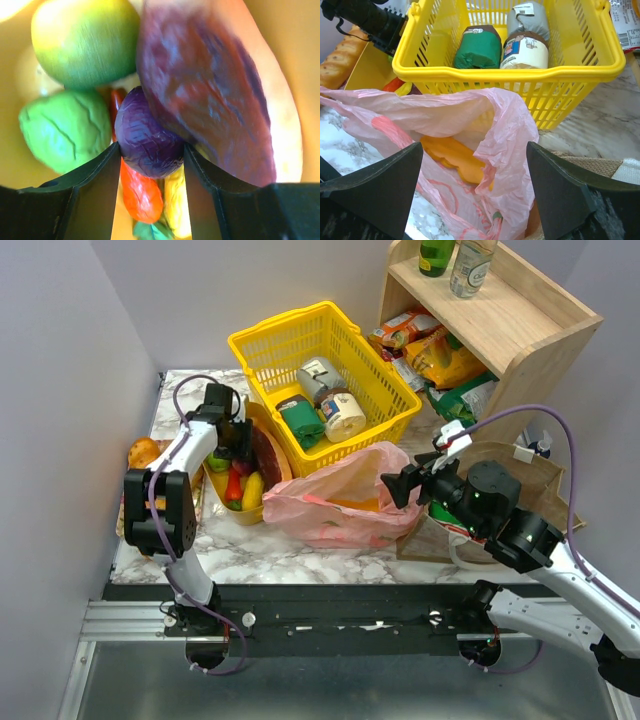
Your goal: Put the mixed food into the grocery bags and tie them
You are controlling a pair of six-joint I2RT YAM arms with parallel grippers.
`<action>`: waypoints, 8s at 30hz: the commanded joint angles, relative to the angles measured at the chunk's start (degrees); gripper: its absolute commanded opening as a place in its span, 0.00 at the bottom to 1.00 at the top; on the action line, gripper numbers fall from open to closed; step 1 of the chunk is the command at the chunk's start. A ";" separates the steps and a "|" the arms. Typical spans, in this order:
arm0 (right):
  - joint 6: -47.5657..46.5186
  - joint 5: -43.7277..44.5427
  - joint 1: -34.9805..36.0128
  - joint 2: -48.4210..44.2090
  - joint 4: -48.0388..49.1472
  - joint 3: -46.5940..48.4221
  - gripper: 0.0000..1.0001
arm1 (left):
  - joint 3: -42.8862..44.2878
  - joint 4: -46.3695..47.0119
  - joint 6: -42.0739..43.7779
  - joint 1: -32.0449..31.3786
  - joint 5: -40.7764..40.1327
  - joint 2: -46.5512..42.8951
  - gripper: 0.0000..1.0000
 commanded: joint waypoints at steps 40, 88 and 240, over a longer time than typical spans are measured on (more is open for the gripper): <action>4.74 6.68 -0.15 -3.73 -7.49 4.60 0.92 | 6.66 5.61 0.63 -47.01 3.80 -26.35 0.13; 3.69 6.68 -0.24 -5.40 -5.65 1.87 0.92 | -5.56 3.58 -4.83 1.32 -5.50 -27.78 0.80; 4.92 9.49 -0.24 -8.83 -1.96 -5.86 0.91 | -20.24 0.69 -2.98 -5.00 2.31 -15.45 0.60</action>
